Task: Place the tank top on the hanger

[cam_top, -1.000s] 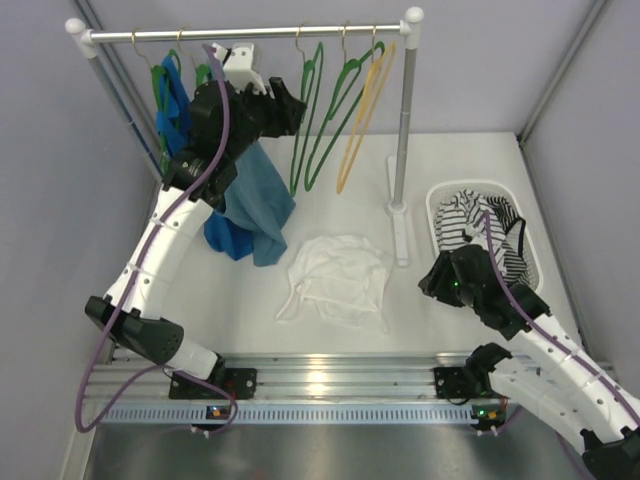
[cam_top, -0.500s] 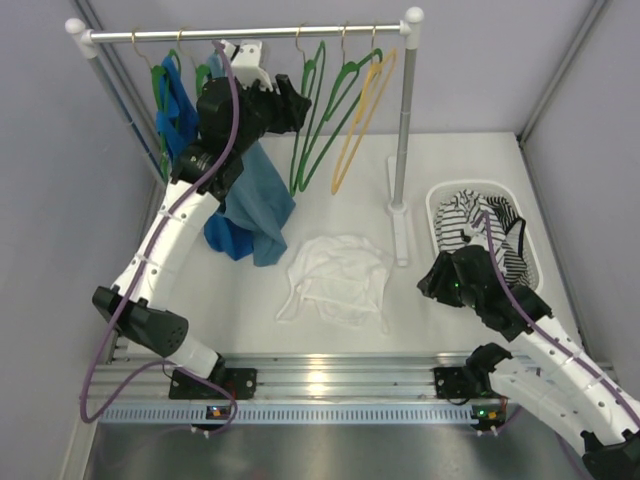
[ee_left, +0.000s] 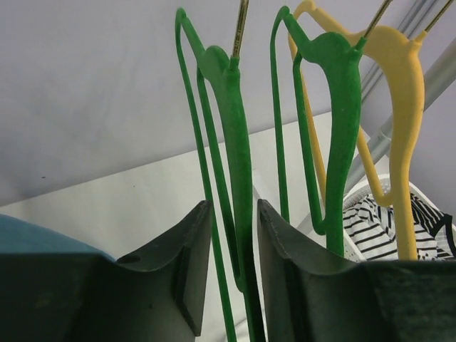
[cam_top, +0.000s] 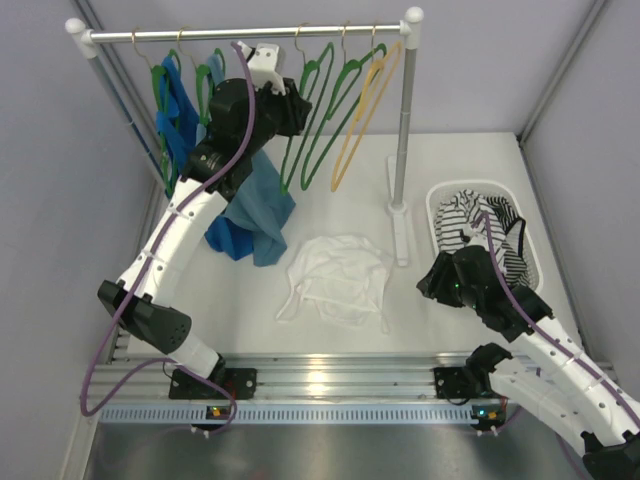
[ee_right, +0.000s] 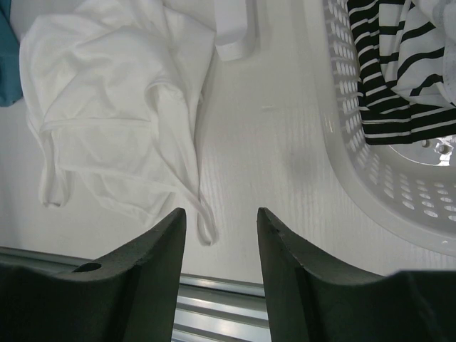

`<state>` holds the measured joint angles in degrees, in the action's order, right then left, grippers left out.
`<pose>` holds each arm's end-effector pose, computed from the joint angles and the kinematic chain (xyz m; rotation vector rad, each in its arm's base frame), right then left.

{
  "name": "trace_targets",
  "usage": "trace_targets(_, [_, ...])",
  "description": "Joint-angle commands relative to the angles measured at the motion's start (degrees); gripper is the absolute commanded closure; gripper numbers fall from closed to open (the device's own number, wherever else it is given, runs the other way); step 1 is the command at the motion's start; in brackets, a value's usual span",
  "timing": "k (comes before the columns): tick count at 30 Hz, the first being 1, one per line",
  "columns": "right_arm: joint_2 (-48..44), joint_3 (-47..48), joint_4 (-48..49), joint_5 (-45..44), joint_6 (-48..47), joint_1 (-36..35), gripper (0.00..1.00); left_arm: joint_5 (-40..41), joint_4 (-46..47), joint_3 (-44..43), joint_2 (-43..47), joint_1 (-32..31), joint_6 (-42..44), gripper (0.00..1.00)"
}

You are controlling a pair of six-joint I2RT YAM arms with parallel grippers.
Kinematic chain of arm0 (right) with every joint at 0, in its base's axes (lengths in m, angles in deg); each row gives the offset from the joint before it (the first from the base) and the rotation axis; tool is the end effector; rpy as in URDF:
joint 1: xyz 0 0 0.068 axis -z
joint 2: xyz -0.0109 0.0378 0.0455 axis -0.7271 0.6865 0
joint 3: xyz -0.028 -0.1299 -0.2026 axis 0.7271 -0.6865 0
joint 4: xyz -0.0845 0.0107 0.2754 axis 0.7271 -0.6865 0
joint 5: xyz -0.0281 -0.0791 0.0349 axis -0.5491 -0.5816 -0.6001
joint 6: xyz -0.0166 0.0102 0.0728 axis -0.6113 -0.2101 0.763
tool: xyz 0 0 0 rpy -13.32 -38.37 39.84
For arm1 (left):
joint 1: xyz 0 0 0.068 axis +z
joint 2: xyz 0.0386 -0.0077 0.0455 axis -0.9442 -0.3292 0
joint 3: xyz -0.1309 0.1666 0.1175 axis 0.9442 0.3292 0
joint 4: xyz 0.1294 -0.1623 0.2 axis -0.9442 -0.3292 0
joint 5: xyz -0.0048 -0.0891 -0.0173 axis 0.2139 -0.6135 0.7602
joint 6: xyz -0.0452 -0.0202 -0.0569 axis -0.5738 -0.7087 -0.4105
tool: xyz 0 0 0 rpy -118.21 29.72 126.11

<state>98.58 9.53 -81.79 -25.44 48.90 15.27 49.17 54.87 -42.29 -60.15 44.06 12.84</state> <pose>0.1837 0.1016 0.2158 0.3174 2.3592 0.4816 0.3629 -0.1847 0.4676 0.2532 1.6384 -0.5227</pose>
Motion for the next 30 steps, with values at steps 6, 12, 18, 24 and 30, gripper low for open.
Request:
trace_targets(6, [-0.78, 1.11, 0.6, -0.56, -1.65, 0.7, 0.55, 3.67, -0.11, -4.22, -0.86, -1.49, 4.02, 0.81])
trace_targets(12, [-1.3, 1.11, 0.25, -0.82, -2.09, 0.7, 0.55, 4.81, -0.02, -6.94, -1.74, -2.02, 5.51, 1.0])
trace_targets(18, [-2.09, 1.46, 0.16, -1.17, -2.79, 0.7, 0.56, 7.62, 2.08, -7.21, -0.08, -2.55, 6.83, 1.0])
trace_targets(24, [-1.66, 1.72, 0.33, -1.17, -3.49, 0.7, 0.55, 8.15, 4.19, -4.75, 2.74, -2.55, 7.1, 1.0])
trace_targets(30, [-1.74, 1.28, 1.04, -0.91, -3.76, 0.7, 0.55, 8.5, 4.55, -1.15, 5.9, -2.46, 7.27, 1.0])
